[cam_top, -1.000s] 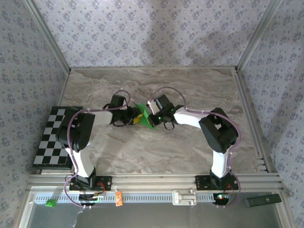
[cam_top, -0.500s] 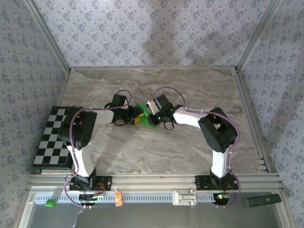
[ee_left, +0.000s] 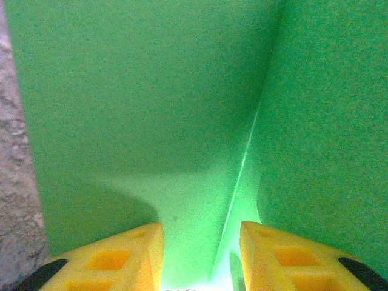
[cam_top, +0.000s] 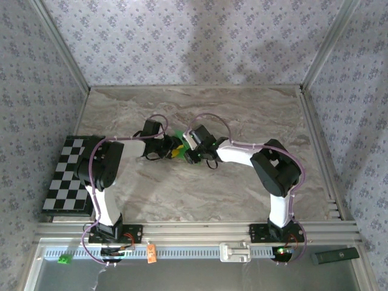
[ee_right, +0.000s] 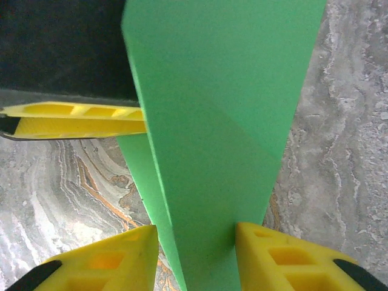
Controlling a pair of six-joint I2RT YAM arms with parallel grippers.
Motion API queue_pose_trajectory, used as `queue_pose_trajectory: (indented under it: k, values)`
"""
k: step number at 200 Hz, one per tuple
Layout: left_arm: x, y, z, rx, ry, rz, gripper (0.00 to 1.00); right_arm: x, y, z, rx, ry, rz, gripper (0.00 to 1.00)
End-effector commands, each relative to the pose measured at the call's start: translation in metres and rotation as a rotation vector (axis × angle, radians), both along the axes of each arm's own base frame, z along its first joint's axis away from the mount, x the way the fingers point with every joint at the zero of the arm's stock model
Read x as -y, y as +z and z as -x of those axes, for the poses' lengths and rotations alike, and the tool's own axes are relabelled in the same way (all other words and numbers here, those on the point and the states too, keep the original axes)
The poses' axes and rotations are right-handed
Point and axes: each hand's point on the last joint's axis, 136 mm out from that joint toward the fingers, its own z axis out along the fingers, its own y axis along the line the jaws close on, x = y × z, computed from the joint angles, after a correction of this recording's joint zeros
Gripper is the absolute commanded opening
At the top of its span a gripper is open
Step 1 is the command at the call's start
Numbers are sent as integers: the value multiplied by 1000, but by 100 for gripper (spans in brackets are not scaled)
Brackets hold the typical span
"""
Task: Fold a paper plane with a square sheet of paper (pick it up from the middle)
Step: Fourth fold the wing at the center of the table.
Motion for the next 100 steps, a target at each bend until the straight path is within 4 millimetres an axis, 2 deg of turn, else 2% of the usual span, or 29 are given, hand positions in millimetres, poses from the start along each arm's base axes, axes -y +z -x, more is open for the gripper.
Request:
queue_pose_trajectory:
  k: [1,34,100]
  values:
    - [-8,-29,20,-106,-5,-69,38,2,9,-8,49,-7,43,37]
    - [-9,-29,19,-104,-3,-71,38,5,4,-10,60,-17,68,30]
    - [-10,-27,19,-99,-3,-76,35,2,-1,-4,36,18,68,9]
